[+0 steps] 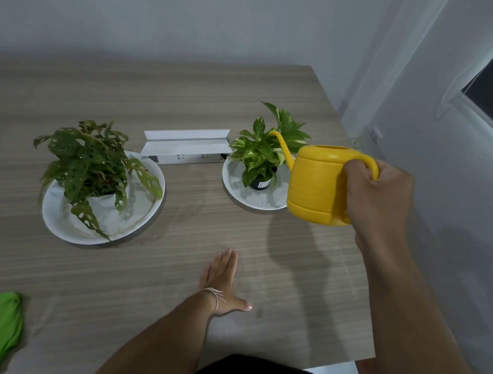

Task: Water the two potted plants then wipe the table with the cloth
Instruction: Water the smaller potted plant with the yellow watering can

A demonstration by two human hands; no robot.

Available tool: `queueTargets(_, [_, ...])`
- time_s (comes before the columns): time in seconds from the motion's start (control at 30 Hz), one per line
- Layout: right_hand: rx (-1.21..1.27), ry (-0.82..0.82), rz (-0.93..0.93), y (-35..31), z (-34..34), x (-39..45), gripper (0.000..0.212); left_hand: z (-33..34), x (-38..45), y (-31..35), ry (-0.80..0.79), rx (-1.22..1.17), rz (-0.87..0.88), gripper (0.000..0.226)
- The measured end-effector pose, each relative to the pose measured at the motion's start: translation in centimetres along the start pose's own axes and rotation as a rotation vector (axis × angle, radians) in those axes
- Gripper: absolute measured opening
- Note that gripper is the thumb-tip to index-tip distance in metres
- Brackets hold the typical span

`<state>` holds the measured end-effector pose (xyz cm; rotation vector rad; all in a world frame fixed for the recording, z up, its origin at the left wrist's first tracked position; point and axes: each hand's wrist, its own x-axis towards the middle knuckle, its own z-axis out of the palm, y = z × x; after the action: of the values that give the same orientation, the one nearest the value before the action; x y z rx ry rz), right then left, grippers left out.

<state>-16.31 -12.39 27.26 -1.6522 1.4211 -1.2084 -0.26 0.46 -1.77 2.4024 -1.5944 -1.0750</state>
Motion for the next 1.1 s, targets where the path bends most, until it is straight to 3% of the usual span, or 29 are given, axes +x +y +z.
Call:
queueTargets(0.73, [-0.114, 0.045, 0.020, -0.1, -1.8, 0.2, 0.032, 0.1, 0.1, -0.1, 0.002, -0.005, 0.004, 0.137])
queueTargets(1.1, [-0.112, 0.032, 0.046, 0.2, -1.1, 0.3, 0.042, 0.0, 0.2, -0.1, -0.006, 0.010, 0.002, 0.124])
